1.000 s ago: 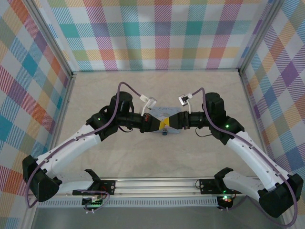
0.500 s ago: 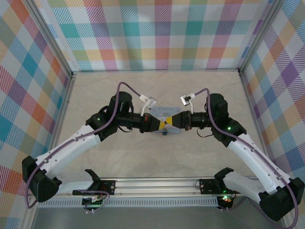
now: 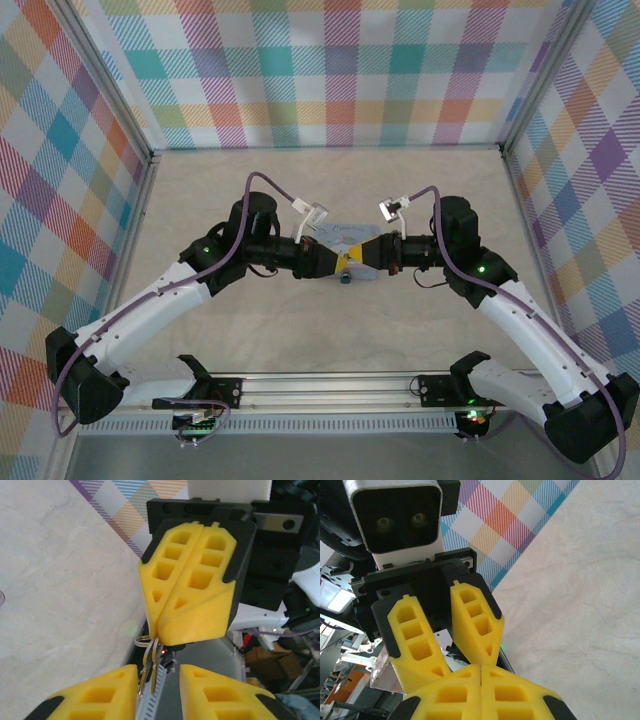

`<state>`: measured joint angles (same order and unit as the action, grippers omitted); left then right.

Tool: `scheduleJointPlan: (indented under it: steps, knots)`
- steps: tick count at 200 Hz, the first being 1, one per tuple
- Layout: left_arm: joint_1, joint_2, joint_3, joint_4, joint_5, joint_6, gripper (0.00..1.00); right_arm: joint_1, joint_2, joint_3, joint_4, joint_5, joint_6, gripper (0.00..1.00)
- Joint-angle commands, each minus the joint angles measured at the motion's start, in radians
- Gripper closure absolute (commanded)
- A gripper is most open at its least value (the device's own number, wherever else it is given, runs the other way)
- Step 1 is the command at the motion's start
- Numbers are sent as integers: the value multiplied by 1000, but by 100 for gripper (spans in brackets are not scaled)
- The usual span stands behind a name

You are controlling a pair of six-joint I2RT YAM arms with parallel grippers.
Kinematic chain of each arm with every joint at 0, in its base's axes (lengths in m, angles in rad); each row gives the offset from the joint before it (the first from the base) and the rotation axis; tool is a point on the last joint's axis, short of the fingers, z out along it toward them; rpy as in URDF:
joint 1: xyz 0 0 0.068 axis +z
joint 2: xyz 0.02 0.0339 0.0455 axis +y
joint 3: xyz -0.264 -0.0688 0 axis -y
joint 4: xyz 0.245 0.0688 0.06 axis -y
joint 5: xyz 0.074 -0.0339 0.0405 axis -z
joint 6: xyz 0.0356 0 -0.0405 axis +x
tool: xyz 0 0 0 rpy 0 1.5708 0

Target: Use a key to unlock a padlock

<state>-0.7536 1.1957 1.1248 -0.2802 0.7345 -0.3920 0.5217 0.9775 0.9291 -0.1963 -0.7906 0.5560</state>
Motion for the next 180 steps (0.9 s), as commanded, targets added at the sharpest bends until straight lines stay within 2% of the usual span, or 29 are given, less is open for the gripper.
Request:
scheduleJointPlan:
  steps: [1, 12, 32, 59, 118, 150, 180]
  knots:
    - [-8, -35, 9, 26, -4, 8, 65, -5, -23, 7, 24, 5, -20, 100]
    - [-8, -41, -3, 36, -1, 3, 66, -5, -28, 5, 30, 3, -16, 100]
    - [-7, -43, -14, 55, 17, -9, 74, -5, -37, 4, 35, 5, -12, 100]
    - [-7, -34, -16, 61, 30, -15, 75, -5, -39, 2, 57, -11, 2, 100]
    - [-7, -27, -11, 61, 25, -11, 88, -5, -51, -1, 63, -12, 7, 100]
    - [-5, -28, -14, 49, 7, -6, 72, -7, -60, 3, 64, -16, 7, 100]
    - [-4, -24, -13, 64, 20, -12, 66, -5, -62, 3, 75, -32, 13, 100]
